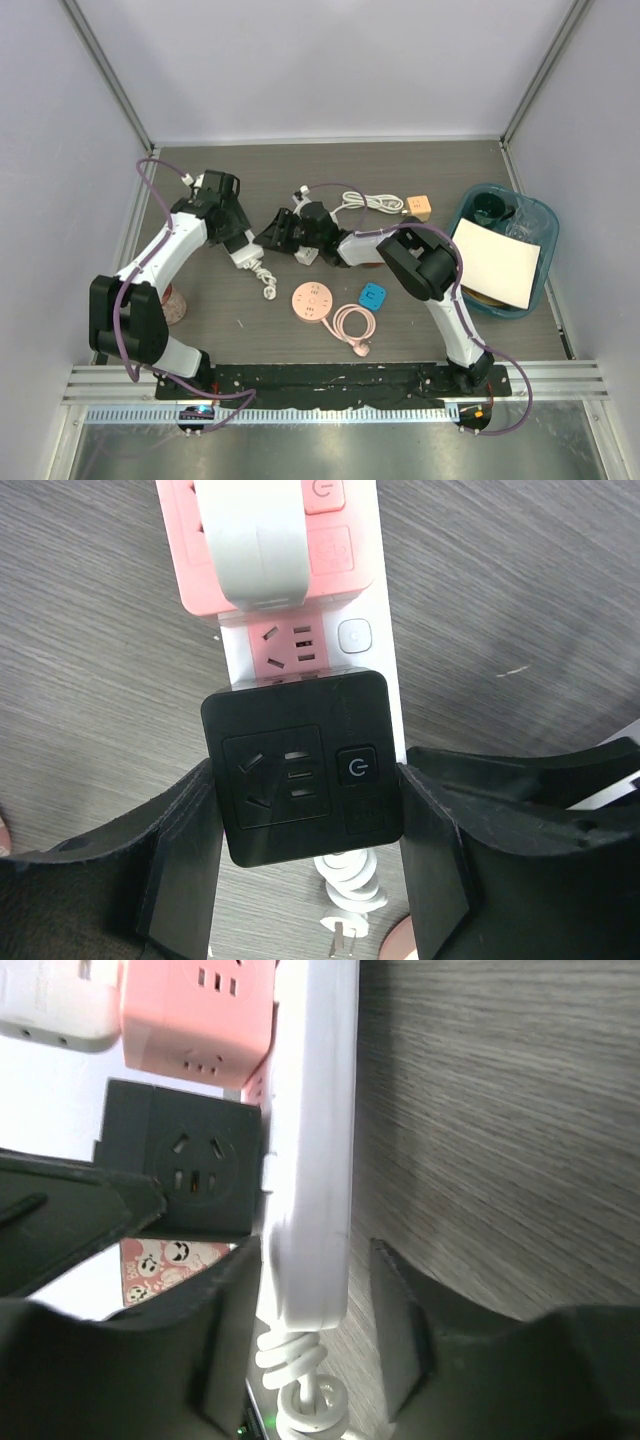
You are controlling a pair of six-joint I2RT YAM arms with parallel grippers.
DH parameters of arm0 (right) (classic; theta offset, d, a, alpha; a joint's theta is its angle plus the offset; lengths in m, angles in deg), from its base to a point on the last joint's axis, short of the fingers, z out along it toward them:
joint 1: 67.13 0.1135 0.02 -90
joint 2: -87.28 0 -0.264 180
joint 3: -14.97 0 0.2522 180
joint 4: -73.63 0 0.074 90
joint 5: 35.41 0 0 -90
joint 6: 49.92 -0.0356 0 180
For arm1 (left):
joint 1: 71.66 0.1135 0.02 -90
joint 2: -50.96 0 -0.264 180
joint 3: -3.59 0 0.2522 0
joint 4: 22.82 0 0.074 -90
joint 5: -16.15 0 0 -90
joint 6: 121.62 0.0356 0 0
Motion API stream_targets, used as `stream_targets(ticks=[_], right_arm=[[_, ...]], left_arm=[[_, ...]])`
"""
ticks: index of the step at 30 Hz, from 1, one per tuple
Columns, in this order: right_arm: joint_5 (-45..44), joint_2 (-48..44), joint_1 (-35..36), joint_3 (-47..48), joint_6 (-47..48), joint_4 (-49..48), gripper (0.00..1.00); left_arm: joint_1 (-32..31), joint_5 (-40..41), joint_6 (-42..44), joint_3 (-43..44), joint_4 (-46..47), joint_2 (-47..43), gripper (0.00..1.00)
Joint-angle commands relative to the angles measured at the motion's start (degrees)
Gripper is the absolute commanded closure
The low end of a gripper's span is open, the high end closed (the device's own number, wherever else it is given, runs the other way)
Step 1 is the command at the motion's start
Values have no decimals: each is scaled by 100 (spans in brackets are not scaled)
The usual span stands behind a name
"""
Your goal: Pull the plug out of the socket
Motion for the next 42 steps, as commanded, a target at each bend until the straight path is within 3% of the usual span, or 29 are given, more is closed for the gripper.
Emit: stream_targets(ticks=[1, 8, 11, 18, 20, 21, 24, 25, 42], right_arm=[[256, -500, -5, -158, 176, 25, 40], [635, -369, -5, -289, -280, -501, 34], [635, -281, -5, -405, -492, -993, 36], [530, -114, -14, -159, -510, -1047, 43], [494, -105, -14, -150, -501, -1064, 50], [450, -105, -23, -158, -492, -1064, 65], [266, -192, -67, -342, -518, -1064, 95], [161, -201, -58, -482, -518, -1064, 99], [-454, -632, -120, -1063, -202, -695, 99]], left_arm=[[-21, -178, 13, 279, 748, -343, 100], [-21, -336, -22, 244, 853, -387, 100], [-21, -424, -40, 183, 941, -439, 100], [-21, -626, -57, 130, 1047, -466, 100], [-21, -661, -66, 104, 1056, -457, 100], [-13, -653, -57, 112, 1047, -449, 100], [-13, -618, 13, 200, 951, -405, 100], [-13, -600, 39, 226, 907, -387, 100], [-30, -487, 4, 305, 748, -457, 100]])
